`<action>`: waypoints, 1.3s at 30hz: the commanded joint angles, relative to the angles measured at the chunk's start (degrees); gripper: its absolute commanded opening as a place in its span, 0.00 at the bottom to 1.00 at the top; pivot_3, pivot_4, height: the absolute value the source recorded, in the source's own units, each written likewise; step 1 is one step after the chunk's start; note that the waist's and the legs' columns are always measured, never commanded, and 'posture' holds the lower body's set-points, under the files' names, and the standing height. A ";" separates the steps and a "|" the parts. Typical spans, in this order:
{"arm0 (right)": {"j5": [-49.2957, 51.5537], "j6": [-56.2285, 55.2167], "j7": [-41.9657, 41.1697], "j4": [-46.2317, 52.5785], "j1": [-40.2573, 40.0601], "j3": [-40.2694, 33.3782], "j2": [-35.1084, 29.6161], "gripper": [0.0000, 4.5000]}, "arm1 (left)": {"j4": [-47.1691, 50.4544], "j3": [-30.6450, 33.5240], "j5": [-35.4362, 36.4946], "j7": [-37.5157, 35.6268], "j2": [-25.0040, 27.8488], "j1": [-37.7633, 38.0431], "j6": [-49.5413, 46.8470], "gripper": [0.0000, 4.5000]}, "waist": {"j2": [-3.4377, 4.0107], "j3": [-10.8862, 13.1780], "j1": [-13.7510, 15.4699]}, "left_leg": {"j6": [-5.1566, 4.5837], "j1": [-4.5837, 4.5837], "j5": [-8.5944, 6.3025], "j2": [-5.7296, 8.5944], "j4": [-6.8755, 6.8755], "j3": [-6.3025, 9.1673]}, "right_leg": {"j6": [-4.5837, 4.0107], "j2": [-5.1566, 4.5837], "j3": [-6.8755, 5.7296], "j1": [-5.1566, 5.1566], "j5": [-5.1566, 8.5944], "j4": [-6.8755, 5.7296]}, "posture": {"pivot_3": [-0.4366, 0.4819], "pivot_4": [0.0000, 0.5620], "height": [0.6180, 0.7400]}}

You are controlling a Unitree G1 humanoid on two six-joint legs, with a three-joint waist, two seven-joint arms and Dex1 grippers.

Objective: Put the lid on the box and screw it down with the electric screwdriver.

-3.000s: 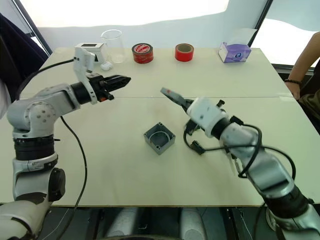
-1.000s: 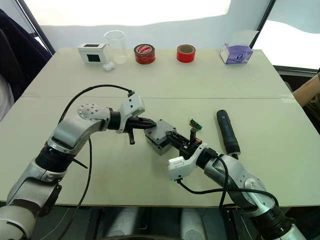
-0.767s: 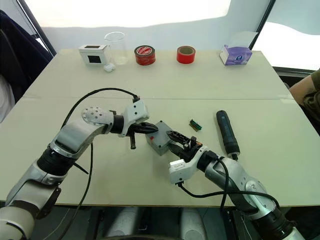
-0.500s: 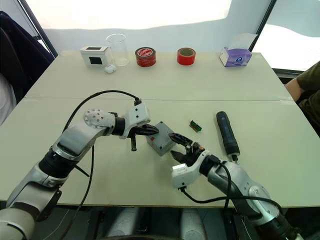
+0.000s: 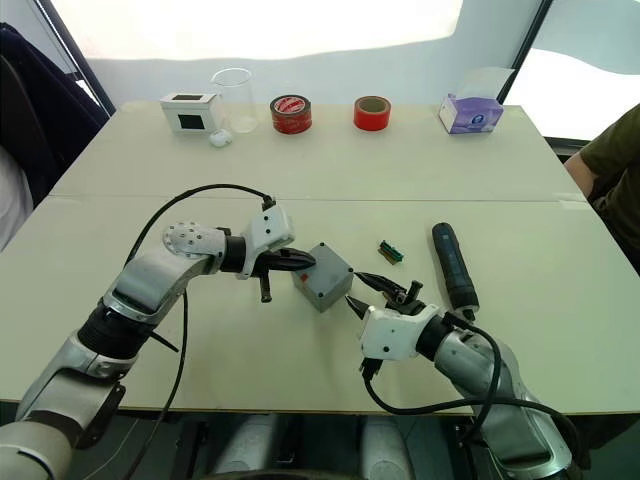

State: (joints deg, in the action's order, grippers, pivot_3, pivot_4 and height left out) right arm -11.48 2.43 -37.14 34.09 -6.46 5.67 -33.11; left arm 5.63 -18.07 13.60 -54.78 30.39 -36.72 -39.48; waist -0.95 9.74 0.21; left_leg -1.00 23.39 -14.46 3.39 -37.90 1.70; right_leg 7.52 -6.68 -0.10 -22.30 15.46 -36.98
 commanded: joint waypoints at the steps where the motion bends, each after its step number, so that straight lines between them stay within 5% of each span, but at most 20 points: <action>1: 8.46 7.17 -3.20 3.66 1.80 -2.40 0.09 0.06 | -0.07 4.48 2.78 1.17 -0.23 -0.53 -3.45 0.00 | 0.01 0.02 0.13 | 0.00 0.00 0.00 0.00 0.00 0.00 | 0.00 0.00 0.00 -0.01 0.00 0.00 | 0.48 0.27 1.00; 10: 24.40 28.64 -7.94 8.30 5.13 -5.23 -2.86 0.01 | -2.21 13.87 9.47 3.70 -1.80 -6.76 -8.45 0.00 | -0.04 0.07 0.51 | 0.01 0.12 -0.01 0.03 0.00 0.03 | 0.00 -0.08 -0.06 -0.09 -0.01 0.02 | 0.48 0.27 1.00; 15: 29.94 42.40 -6.22 11.10 7.93 -3.03 -3.70 0.01 | -11.89 5.50 -0.83 2.84 2.03 -6.88 1.18 0.00 | -0.03 0.07 0.32 | 0.01 0.12 0.00 0.02 0.07 0.03 | 0.00 -0.05 -0.05 -0.17 0.00 0.02 | 0.48 0.27 1.00; 22: 28.61 52.82 0.94 7.59 16.72 2.16 -1.90 0.01 | -20.49 1.73 -2.69 -0.11 -2.45 -6.97 7.00 0.00 | -0.04 0.08 0.70 | 0.02 0.44 0.00 0.08 0.03 0.02 | -0.01 -0.15 -0.05 -0.41 -0.02 0.04 | 0.48 0.27 1.00; 27: 28.48 55.78 0.99 7.07 19.05 5.15 -4.32 0.01 | -20.76 1.51 -2.28 -1.26 -5.64 -6.22 6.51 0.00 | -0.04 0.08 0.50 | 0.06 1.08 0.03 0.10 -0.11 0.03 | -0.01 -0.15 -0.05 -1.07 -0.04 -0.12 | 0.48 0.27 1.00; 39: 23.85 49.66 2.44 -0.23 24.68 12.53 -3.48 0.01 | -9.42 0.97 -0.86 -2.28 -4.87 0.12 0.34 0.00 | -0.04 0.08 0.41 | 0.06 1.07 0.04 0.09 -0.11 0.02 | 0.00 -0.11 -0.05 -1.05 -0.04 -0.12 | 0.48 0.27 1.00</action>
State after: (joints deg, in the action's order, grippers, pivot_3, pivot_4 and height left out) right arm 13.33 54.74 -35.15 33.82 16.22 17.79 -37.51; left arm -8.67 -17.07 11.18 -56.05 25.52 -37.58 -37.74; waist -0.98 9.82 0.61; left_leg -0.94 24.45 -14.42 3.47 -38.01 1.72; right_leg 7.51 -6.79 -0.15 -23.36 15.43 -37.10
